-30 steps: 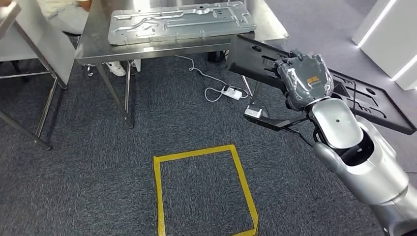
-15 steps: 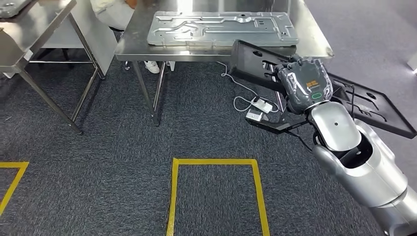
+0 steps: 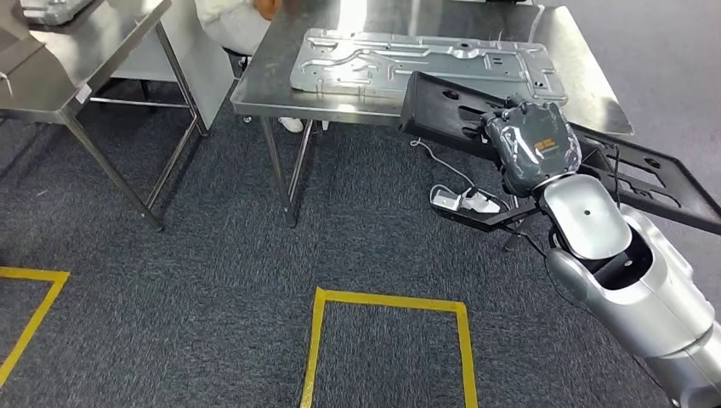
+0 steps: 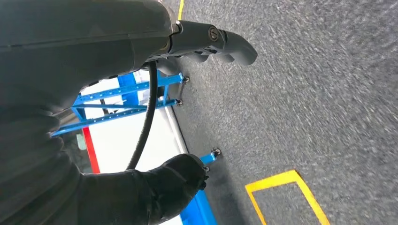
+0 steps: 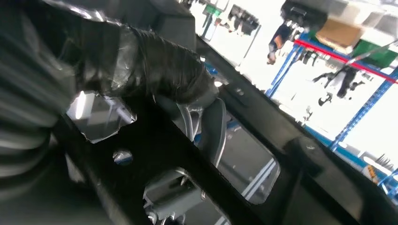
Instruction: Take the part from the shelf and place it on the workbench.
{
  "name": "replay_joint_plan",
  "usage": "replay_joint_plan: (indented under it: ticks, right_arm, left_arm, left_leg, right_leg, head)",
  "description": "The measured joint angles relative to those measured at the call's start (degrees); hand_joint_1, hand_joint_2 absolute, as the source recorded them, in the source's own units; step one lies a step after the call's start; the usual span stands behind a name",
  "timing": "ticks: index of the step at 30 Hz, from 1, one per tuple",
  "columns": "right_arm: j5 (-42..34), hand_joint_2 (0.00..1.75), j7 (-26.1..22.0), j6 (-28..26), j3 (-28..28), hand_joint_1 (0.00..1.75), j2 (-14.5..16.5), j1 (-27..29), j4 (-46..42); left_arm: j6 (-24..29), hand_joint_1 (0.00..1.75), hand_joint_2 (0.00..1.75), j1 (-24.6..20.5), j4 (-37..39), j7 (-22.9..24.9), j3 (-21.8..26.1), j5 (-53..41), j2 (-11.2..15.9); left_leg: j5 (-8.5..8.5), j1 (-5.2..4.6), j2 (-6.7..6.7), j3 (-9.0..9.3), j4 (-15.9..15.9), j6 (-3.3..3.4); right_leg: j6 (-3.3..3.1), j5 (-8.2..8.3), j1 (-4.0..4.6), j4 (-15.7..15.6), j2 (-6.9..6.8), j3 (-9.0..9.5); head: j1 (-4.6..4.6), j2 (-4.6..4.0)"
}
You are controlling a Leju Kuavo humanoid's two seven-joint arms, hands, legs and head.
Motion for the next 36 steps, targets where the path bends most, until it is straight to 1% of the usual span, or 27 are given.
replay_joint_plan:
  ticks: [1, 3, 4, 6, 8, 9, 10, 11, 13, 14, 15, 16, 18, 19, 20, 21, 23, 24, 25, 26, 27, 29, 30, 31, 34, 35, 36]
  right_arm:
    - [-0.13, 1.75, 0.03, 0.08, -0.03, 1.75, -0.05, -0.07, 0.07]
    - [-0.40, 1.75, 0.15, 0.35, -0.14, 1.75, -0.10, -0.37, 0.10]
    - [-0.50, 1.75, 0.21, 0.51, -0.21, 1.75, -0.11, -0.54, 0.09]
    - [-0.61, 1.75, 0.24, 0.80, -0.31, 1.75, -0.08, -1.04, 0.08]
    - [-0.60, 1.75, 0.24, 0.97, -0.33, 1.75, -0.04, -1.45, 0.08]
    - [-0.59, 1.75, 0.24, 1.03, -0.33, 1.75, -0.02, -1.51, 0.08]
    - [-0.59, 1.75, 0.24, 1.08, -0.33, 1.75, -0.01, -1.51, 0.08]
    - [-0.59, 1.75, 0.24, 1.13, -0.33, 1.75, 0.00, -1.52, 0.08]
    - [-0.59, 1.75, 0.24, 1.15, -0.33, 1.75, 0.05, -1.57, 0.08]
    - [-0.58, 1.75, 0.24, 1.16, -0.33, 1.75, 0.13, -1.59, 0.10]
    - [-0.58, 1.75, 0.24, 1.18, -0.33, 1.75, 0.20, -1.65, 0.13]
    - [-0.58, 1.75, 0.24, 1.21, -0.33, 1.75, 0.26, -1.66, 0.16]
    - [-0.61, 1.75, 0.26, 1.23, -0.35, 1.75, 0.25, -1.71, 0.17]
    - [-0.64, 1.75, 0.28, 1.20, -0.38, 1.75, 0.17, -1.64, 0.18]
    - [-0.68, 1.75, 0.28, 1.11, -0.43, 1.75, 0.03, -1.63, 0.19]
    - [-0.71, 1.75, 0.28, 1.00, -0.53, 1.75, -0.15, -1.66, 0.22]
    - [-0.83, 1.75, 0.21, 0.94, -0.67, 1.75, -0.40, -1.70, 0.39]
    - [-0.94, 1.75, 0.14, 1.01, -0.71, 1.75, -0.43, -1.67, 0.51]
    - [-1.09, 1.75, 0.05, 1.10, -0.70, 1.75, -0.44, -1.59, 0.64]
    - [-1.23, 1.75, -0.07, 1.17, -0.70, 1.75, -0.45, -1.54, 0.77]
    - [-1.33, 1.75, -0.17, 1.18, -0.70, 1.75, -0.49, -1.53, 0.87]
    - [-1.40, 1.75, -0.34, 1.10, -0.70, 1.75, -0.70, -1.56, 1.09]
    - [-1.40, 1.75, -0.43, 1.11, -0.70, 1.75, -0.80, -1.61, 1.22]
    - [-1.39, 1.75, -0.50, 1.18, -0.69, 1.75, -0.89, -1.66, 1.36]
    - [-1.30, 1.75, -0.56, 1.45, -0.68, 1.75, -0.92, -1.91, 1.61]
    - [-1.23, 1.75, -0.54, 1.51, -0.68, 1.75, -0.91, -2.05, 1.64]
    - [-1.16, 1.75, -0.52, 1.57, -0.68, 1.75, -0.88, -2.24, 1.66]
  left_arm:
    - [0.01, 0.00, 1.75, -0.01, 0.01, -0.01, 0.00, 0.00, -0.01]
    - [0.01, 0.00, 1.75, -0.04, 0.00, -0.02, 0.01, 0.00, 0.01]
    - [0.01, 0.00, 1.75, -0.08, 0.00, -0.02, 0.01, 0.00, 0.01]
    - [0.02, 0.00, 1.75, -0.21, 0.00, -0.03, 0.00, 0.00, -0.03]
    - [0.03, 0.00, 1.75, -0.26, 0.00, -0.04, -0.01, 0.00, -0.01]
    - [0.04, 0.00, 1.75, -0.22, -0.01, -0.04, 0.00, 0.00, 0.02]
    - [0.05, 0.00, 1.75, -0.17, -0.01, -0.04, 0.00, 0.00, 0.05]
    - [0.05, 0.00, 1.75, -0.13, -0.01, -0.04, 0.01, 0.00, 0.07]
    - [0.06, 0.00, 1.75, 0.00, -0.01, -0.04, 0.01, 0.00, 0.08]
    - [0.06, 0.00, 1.75, 0.07, 0.00, -0.03, 0.00, 0.00, 0.08]
    - [0.05, 0.00, 1.75, 0.13, 0.00, -0.03, -0.01, 0.00, 0.08]
    - [0.06, 0.00, 1.75, 0.17, 0.00, -0.03, -0.01, 0.00, 0.07]
    - [0.05, 0.00, 1.75, 0.16, 0.00, -0.03, -0.01, 0.00, 0.07]
    - [0.04, 0.00, 1.75, 0.16, 0.00, -0.03, 0.00, 0.00, 0.06]
    - [0.04, 0.00, 1.75, 0.14, 0.00, -0.02, 0.01, 0.00, 0.05]
    - [0.04, 0.00, 1.75, 0.13, 0.00, -0.02, 0.01, 0.00, 0.05]
    - [0.04, 0.00, 1.75, 0.11, 0.00, -0.02, 0.01, 0.00, 0.06]
    - [0.04, 0.00, 1.75, 0.09, 0.00, -0.02, 0.01, 0.00, 0.07]
    - [0.04, 0.00, 1.75, 0.07, 0.00, -0.02, 0.01, 0.00, 0.08]
    - [0.04, 0.00, 1.75, 0.04, 0.00, -0.02, 0.01, 0.00, 0.08]
    - [0.04, 0.00, 1.75, 0.01, 0.00, -0.02, 0.01, 0.00, 0.08]
    - [0.03, 0.00, 1.75, 0.04, 0.01, -0.04, 0.02, 0.00, 0.08]
    - [0.03, 0.00, 1.75, 0.01, 0.01, -0.05, 0.03, 0.00, 0.08]
    - [0.02, 0.00, 1.75, -0.02, 0.01, -0.07, 0.05, 0.00, 0.08]
    - [0.05, 0.00, 1.75, -0.17, -0.01, -0.16, 0.15, 0.00, 0.09]
    - [0.06, 0.00, 1.75, -0.24, -0.01, -0.22, 0.18, 0.00, 0.09]
    - [0.07, 0.00, 1.75, -0.33, -0.01, -0.27, 0.20, 0.00, 0.09]
  left_leg:
    - [-0.19, 0.01, -0.04, 0.28, -0.03, -0.33]
    - [0.00, -0.06, 0.06, 0.35, 0.63, -1.05]
    - [0.26, -0.10, 0.23, -0.05, 1.89, -1.36]
    - [-0.45, 0.11, 0.59, -3.08, 6.97, -2.01]
    - [-3.01, 0.45, 0.83, -7.55, 13.08, -2.59]
    - [-3.92, 0.60, 0.92, -9.33, 14.81, -2.79]
    - [-3.80, 0.70, 0.99, -10.36, 14.96, -2.94]
    - [-2.50, 0.79, 1.04, -10.56, 13.43, -2.99]
    - [3.07, 0.85, 0.87, -9.13, 6.56, -2.82]
    - [5.09, 0.78, 0.68, -8.42, 3.39, -2.62]
    - [6.45, 0.67, 0.52, -7.85, 1.18, -2.37]
    - [6.86, 0.56, 0.44, -7.62, 0.11, -2.05]
    - [6.52, 0.36, 0.71, -6.90, -0.61, -1.30]
    - [6.44, 0.39, 0.89, -6.32, -1.07, -0.94]
    - [6.18, 0.43, 1.09, -5.59, -1.46, -0.53]
    - [5.89, 0.53, 1.24, -4.85, -1.83, -0.15]
    - [5.01, 0.61, 1.49, -3.70, -2.17, 0.34]
    - [4.49, 0.61, 1.56, -3.13, -2.18, 0.39]
    - [3.93, 0.61, 1.63, -2.45, -2.18, 0.36]
    - [3.33, 0.61, 1.72, -1.63, -2.17, 0.31]
    - [2.68, 0.61, 1.79, -0.70, -2.17, 0.22]
    - [1.31, 0.56, 1.89, 0.90, -2.06, -0.17]
    - [0.69, 0.49, 1.88, 1.44, -1.97, -0.50]
    - [0.15, 0.41, 1.92, 1.69, -1.99, -0.87]
    - [-0.48, 0.28, 2.02, 2.37, -1.42, -1.80]
    - [-0.52, 0.30, 1.99, 2.00, -0.03, -2.01]
    - [-0.86, 0.35, 1.95, 0.78, 2.27, -2.23]
  right_leg:
    - [-0.33, 0.70, 0.24, -0.54, 0.06, 0.11]
    - [-0.92, 0.59, 0.13, -1.34, 0.20, 1.13]
    - [-1.20, 0.36, -0.06, -1.86, 0.24, 1.81]
    - [-1.69, -0.14, -0.32, -2.60, 0.27, 3.16]
    - [-1.97, -1.00, -0.33, -2.79, 0.39, 4.14]
    - [-1.94, -1.48, -0.34, -2.79, 0.51, 4.66]
    - [-1.88, -2.01, -0.37, -2.79, 0.65, 5.28]
    - [-1.78, -2.55, -0.41, -2.78, 0.80, 6.00]
    - [-1.47, -3.74, -0.52, -2.83, 1.06, 7.37]
    - [-1.23, -4.25, -0.53, -2.85, 1.22, 7.91]
    - [-0.97, -4.66, -0.54, -2.93, 1.42, 8.17]
    - [-0.68, -4.85, -0.55, -3.03, 1.63, 8.31]
    - [-0.06, -4.77, -0.55, -2.97, 1.93, 8.58]
    - [0.21, -4.60, -0.60, -2.19, 1.79, 8.43]
    - [0.44, -4.61, -0.61, -0.45, 1.51, 7.62]
    - [0.66, -5.09, -0.64, 2.34, 1.20, 6.07]
    - [1.08, -7.44, -0.70, 9.35, 0.72, 1.44]
    - [1.27, -8.69, -0.75, 12.02, 0.66, -0.75]
    - [1.39, -9.16, -0.79, 13.19, 0.58, -2.23]
    - [1.42, -8.46, -0.80, 12.60, 0.49, -2.87]
    - [1.35, -6.45, -0.80, 10.19, 0.35, -2.61]
    - [0.91, -0.71, -0.66, 2.95, -0.17, -1.01]
    - [0.60, 0.99, -0.47, 0.24, -0.41, -0.37]
    - [0.25, 1.88, -0.28, -1.27, -0.53, 0.03]
    - [-0.84, 1.39, -0.27, -1.98, -0.14, 1.09]
    - [-1.21, 1.17, -0.40, -2.17, -0.05, 1.62]
    - [-1.56, 0.91, -0.51, -2.31, 0.02, 2.19]
  head:
    - [0.05, 0.00]
    - [0.11, 0.00]
    - [0.12, 0.00]
    - [0.08, 0.00]
    - [0.04, 0.00]
    - [0.04, 0.00]
    - [0.04, 0.00]
    - [0.04, 0.00]
    - [0.05, 0.00]
    - [0.06, -0.01]
    - [0.07, -0.01]
    - [0.07, -0.01]
    - [0.05, 0.00]
    - [0.07, 0.00]
    - [0.08, 0.00]
    - [0.11, 0.00]
    - [0.12, 0.00]
    - [0.11, 0.00]
    - [0.10, 0.00]
    - [0.11, -0.01]
    - [0.11, -0.01]
    - [0.12, -0.01]
    - [0.15, -0.01]
    - [0.17, -0.01]
    - [0.22, 0.00]
    - [0.22, 0.00]
    - [0.22, 0.00]
